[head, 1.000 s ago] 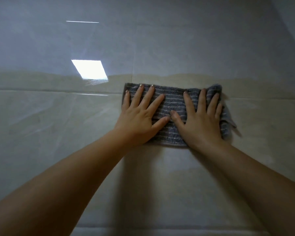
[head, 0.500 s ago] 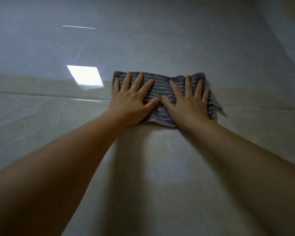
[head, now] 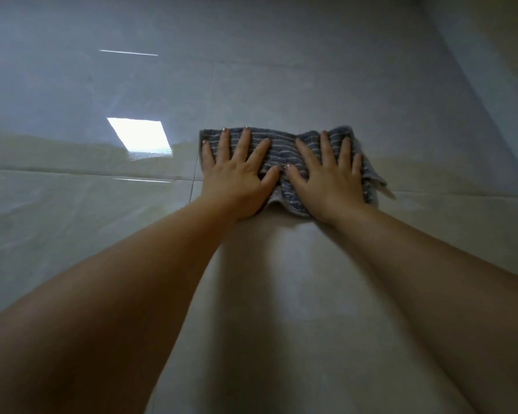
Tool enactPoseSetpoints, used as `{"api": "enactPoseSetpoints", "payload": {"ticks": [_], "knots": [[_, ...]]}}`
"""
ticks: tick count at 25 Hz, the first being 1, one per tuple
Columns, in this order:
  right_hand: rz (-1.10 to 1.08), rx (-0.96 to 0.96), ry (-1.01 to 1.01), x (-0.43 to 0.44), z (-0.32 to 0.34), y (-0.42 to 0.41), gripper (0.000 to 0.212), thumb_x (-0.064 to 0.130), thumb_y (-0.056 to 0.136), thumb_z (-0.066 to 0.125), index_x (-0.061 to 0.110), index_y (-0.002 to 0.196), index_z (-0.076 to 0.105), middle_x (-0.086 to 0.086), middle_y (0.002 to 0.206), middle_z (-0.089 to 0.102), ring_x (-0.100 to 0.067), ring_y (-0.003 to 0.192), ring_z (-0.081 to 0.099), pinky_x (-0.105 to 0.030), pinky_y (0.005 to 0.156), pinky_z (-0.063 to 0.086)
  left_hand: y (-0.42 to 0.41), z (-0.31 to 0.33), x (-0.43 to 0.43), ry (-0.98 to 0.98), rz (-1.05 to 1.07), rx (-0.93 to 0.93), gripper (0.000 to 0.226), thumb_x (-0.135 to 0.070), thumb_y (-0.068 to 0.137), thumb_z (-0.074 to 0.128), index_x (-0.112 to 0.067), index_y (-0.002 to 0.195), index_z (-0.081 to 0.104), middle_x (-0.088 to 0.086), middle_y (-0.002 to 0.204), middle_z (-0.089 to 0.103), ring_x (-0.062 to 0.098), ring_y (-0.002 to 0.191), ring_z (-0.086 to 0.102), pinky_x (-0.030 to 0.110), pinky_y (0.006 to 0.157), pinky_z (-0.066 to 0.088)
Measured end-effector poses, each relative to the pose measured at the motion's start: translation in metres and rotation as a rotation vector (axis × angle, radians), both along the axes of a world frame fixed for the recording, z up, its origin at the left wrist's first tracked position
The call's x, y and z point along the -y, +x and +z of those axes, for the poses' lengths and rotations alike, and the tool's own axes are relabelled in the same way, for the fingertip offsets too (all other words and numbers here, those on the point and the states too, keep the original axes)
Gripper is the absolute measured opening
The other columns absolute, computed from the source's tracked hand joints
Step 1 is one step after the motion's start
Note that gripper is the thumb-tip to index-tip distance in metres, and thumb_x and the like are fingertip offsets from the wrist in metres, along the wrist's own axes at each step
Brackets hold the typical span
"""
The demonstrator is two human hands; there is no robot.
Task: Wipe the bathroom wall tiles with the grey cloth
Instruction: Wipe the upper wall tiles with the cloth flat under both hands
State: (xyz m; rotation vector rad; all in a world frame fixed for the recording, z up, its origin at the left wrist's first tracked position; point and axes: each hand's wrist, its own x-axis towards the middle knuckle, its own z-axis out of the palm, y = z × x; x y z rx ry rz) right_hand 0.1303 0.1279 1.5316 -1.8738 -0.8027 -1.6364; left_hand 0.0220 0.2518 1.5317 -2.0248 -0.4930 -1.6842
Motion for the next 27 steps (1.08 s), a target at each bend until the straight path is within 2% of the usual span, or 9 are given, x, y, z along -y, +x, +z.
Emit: {"api": "enactPoseSetpoints", "payload": {"ticks": [3,7,10,14,16,22,27], "knots": [[0.003,-0.038,0.05,0.015,-0.02,0.009,0.063,0.062,0.096,0.016,0.04,0.153,-0.001,-0.002,0.163,-0.011,-0.033,0.148,-0.016,-0.052,0.119,-0.01,0.012,-0.026,0.013,0.079,-0.029,-0.032,0.065,-0.066,0.096,0.008,-0.04,0.155,0.0,-0.001,0.165,-0.008,0.029,0.15,-0.015,0.057,0.119,-0.009],[-0.012,0.082,-0.02,0.004,-0.081,-0.002,0.066,0.055,0.091,0.006,0.034,0.154,-0.001,-0.002,0.163,-0.012,-0.03,0.148,-0.018,-0.049,0.118,-0.013,-0.003,-0.073,-0.004,0.208,0.0,-0.125,0.071,-0.067,0.089,-0.004,-0.039,0.154,-0.004,-0.003,0.165,-0.01,0.024,0.15,-0.017,0.054,0.12,-0.009],[-0.006,0.078,-0.058,0.003,-0.06,-0.006,0.064,0.058,0.093,0.009,0.037,0.153,0.0,-0.001,0.163,-0.013,-0.031,0.148,-0.018,-0.051,0.119,-0.011,-0.014,-0.052,-0.016,0.176,0.023,-0.107,0.072,-0.07,0.089,0.0,-0.039,0.154,-0.002,-0.003,0.165,-0.008,0.024,0.151,-0.014,0.053,0.12,-0.008],[0.021,-0.061,-0.014,-0.009,0.0,-0.016,0.064,0.065,0.095,0.015,0.042,0.152,-0.004,-0.004,0.162,-0.016,-0.037,0.146,-0.02,-0.054,0.117,-0.014,-0.021,0.002,-0.022,0.055,0.021,-0.028,0.065,-0.07,0.095,0.011,-0.044,0.154,0.003,-0.004,0.166,-0.005,0.025,0.151,-0.01,0.053,0.121,-0.007],[0.03,-0.073,-0.017,-0.02,0.012,-0.026,0.063,0.065,0.095,0.014,0.044,0.152,-0.003,-0.004,0.162,-0.016,-0.039,0.145,-0.02,-0.055,0.116,-0.015,-0.027,0.014,-0.028,0.036,0.017,-0.005,0.063,-0.067,0.096,0.013,-0.044,0.154,0.004,-0.004,0.166,-0.004,0.025,0.152,-0.008,0.051,0.121,-0.007],[0.076,0.126,-0.113,-0.023,-0.024,-0.021,0.058,0.061,0.097,0.017,0.047,0.151,0.001,0.002,0.163,-0.014,-0.032,0.146,-0.022,-0.051,0.117,-0.015,-0.03,-0.027,-0.038,0.088,0.019,0.014,0.072,-0.071,0.087,0.001,-0.044,0.154,0.0,-0.003,0.166,-0.004,0.026,0.152,-0.009,0.05,0.121,-0.007],[0.03,0.054,-0.039,0.021,-0.016,0.02,0.061,0.068,0.094,0.017,0.049,0.15,0.0,0.001,0.163,-0.012,-0.032,0.147,-0.018,-0.05,0.119,-0.011,0.008,-0.017,0.007,0.086,-0.008,0.006,0.069,-0.072,0.092,0.006,-0.042,0.154,-0.001,-0.001,0.166,-0.006,0.029,0.151,-0.012,0.054,0.12,-0.006]]}}
